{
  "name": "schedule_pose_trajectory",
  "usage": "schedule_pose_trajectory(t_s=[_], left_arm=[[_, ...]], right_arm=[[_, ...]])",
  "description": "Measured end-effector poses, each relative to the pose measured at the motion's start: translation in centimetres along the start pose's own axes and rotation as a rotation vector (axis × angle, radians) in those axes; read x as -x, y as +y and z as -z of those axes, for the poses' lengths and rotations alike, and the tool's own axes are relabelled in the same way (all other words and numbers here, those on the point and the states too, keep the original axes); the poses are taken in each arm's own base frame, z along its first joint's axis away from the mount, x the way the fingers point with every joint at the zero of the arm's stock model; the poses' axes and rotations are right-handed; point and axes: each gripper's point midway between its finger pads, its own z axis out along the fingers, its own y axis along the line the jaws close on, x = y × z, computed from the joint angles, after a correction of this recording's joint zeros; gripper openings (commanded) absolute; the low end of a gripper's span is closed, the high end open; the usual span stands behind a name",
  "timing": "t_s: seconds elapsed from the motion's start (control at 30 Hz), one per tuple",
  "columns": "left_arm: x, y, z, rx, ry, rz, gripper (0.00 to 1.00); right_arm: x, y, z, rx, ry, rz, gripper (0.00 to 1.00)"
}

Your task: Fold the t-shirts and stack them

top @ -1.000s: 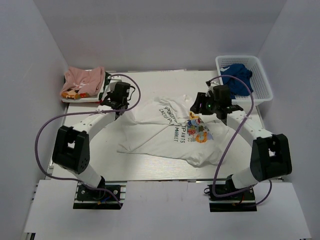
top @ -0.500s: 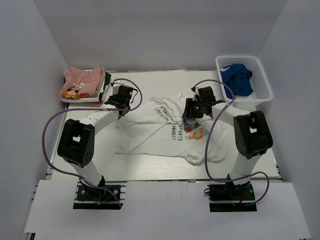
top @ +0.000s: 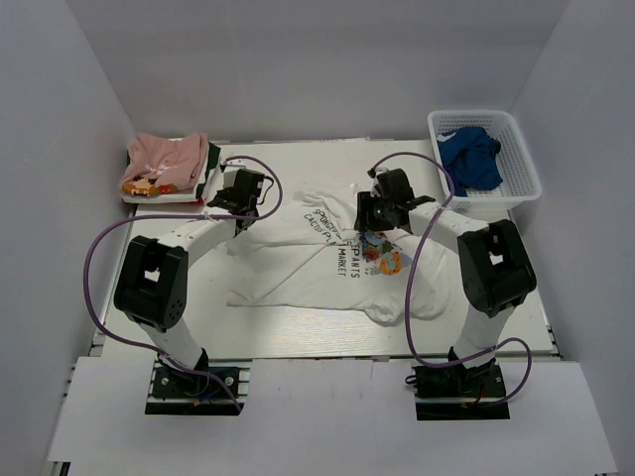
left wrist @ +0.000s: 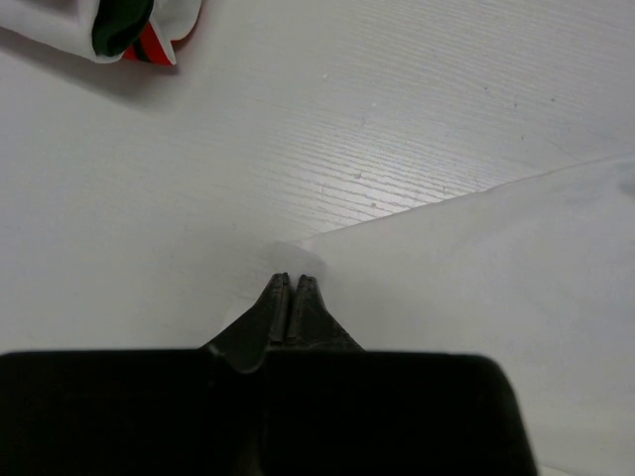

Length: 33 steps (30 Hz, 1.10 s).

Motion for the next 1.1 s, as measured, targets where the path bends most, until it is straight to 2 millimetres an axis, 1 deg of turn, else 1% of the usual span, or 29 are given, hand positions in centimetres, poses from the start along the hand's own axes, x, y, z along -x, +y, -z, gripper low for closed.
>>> schedule_pose_trajectory(t_s=[0.07,0.17,0.27,0.3,0.43,0.53,0.6,0.63,0.67,0.73,0.77,0.9,0.97,1.03,1.1], left_arm=[[0.0,0.0,0.0,0.0,0.0,0.0,0.0],[0.0,0.0,0.0,0.0,0.0,0.001,0.0],[0.0,0.0,0.0,0.0,0.0,0.002,0.0],[0.0,0.0,0.0,0.0,0.0,0.002,0.0],[0.0,0.0,0.0,0.0,0.0,0.002,0.0],[0.0,0.0,0.0,0.0,0.0,0.002,0.0],[0.0,0.0,0.0,0.0,0.0,0.002,0.0],[0.0,0.0,0.0,0.0,0.0,0.002,0.0],[0.0,0.0,0.0,0.0,0.0,0.002,0.0],[0.0,0.0,0.0,0.0,0.0,0.002,0.0],[0.0,0.0,0.0,0.0,0.0,0.002,0.0],[0.0,0.0,0.0,0.002,0.0,0.003,0.0],[0.0,0.2,0.0,0.009,0.0,0.002,0.0],[-0.1,0.4,0.0,0.021,0.001,0.003,0.0],[-0.1,0.7,0.2,0.035,0.002,0.0,0.0]], right_arm=[[0.4,0.2,0.1,-0.01,-0.008,0.015,0.56],[1.4,0.8,0.1,-0.016,-0.03,0.032,0.56],[2.5,1.3,-0.2,-0.028,-0.051,0.048,0.5],[2.6,1.4,-0.4,-0.033,-0.053,0.052,0.5],[2.2,1.3,-0.8,-0.061,-0.043,0.06,0.5],[1.7,0.8,-1.0,-0.095,-0.026,0.06,0.5],[1.4,0.4,-1.1,-0.115,-0.018,0.059,0.43],[1.3,0.2,-1.2,-0.122,-0.015,0.058,0.37],[1.1,0.1,-1.3,-0.127,-0.01,0.058,0.25],[0.8,0.0,-1.4,-0.129,0.001,0.056,0.1],[0.8,0.1,-1.4,-0.128,0.002,0.056,0.0],[0.7,0.8,-1.4,-0.102,0.002,0.063,0.0],[1.0,1.4,-1.0,-0.083,-0.01,0.07,0.0],[1.7,2.2,0.2,-0.064,-0.044,0.077,0.0],[2.9,3.0,2.5,-0.043,-0.108,0.085,0.0]])
